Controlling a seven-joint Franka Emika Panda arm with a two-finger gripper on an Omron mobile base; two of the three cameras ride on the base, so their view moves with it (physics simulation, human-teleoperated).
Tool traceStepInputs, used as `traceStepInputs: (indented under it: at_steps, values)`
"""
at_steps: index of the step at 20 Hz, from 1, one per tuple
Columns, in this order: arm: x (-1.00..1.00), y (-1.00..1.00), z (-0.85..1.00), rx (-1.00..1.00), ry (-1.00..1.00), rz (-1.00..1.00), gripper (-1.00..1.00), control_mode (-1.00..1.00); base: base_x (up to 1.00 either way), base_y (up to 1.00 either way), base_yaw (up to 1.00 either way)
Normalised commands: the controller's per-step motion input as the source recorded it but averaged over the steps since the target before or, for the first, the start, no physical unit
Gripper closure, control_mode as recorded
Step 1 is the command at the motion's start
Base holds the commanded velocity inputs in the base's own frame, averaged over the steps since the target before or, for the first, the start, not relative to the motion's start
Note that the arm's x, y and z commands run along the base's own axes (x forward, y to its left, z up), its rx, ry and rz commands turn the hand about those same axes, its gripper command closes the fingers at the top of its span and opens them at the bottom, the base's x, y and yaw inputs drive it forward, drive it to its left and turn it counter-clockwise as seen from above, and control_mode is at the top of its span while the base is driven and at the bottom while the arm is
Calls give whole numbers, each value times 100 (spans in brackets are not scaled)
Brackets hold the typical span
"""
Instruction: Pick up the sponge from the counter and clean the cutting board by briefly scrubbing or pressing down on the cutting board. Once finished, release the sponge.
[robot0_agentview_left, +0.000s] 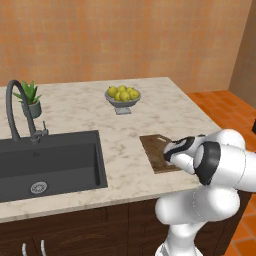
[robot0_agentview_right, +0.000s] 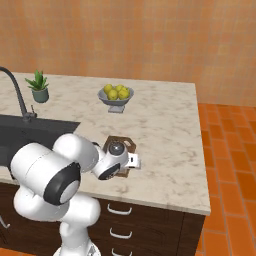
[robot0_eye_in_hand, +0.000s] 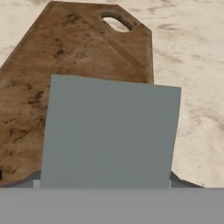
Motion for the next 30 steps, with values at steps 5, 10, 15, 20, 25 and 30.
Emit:
traceStepInputs:
  at_steps: [5, 10, 15, 20, 25, 30]
  values:
    - [20, 0, -2, 0, 0, 0, 100, -100, 0, 0, 0]
    - [0, 0, -24, 0, 0, 0, 100, -100, 0, 0, 0]
    - [0, 0, -25, 0, -1, 0, 100, -100, 0, 0, 0]
    - [21, 0, -2, 0, -6, 0, 100, -100, 0, 0, 0]
    - [47, 0, -1, 0, -5, 0, 100, -100, 0, 0, 0]
    - [44, 0, -12, 0, -4, 0, 100, -100, 0, 0, 0]
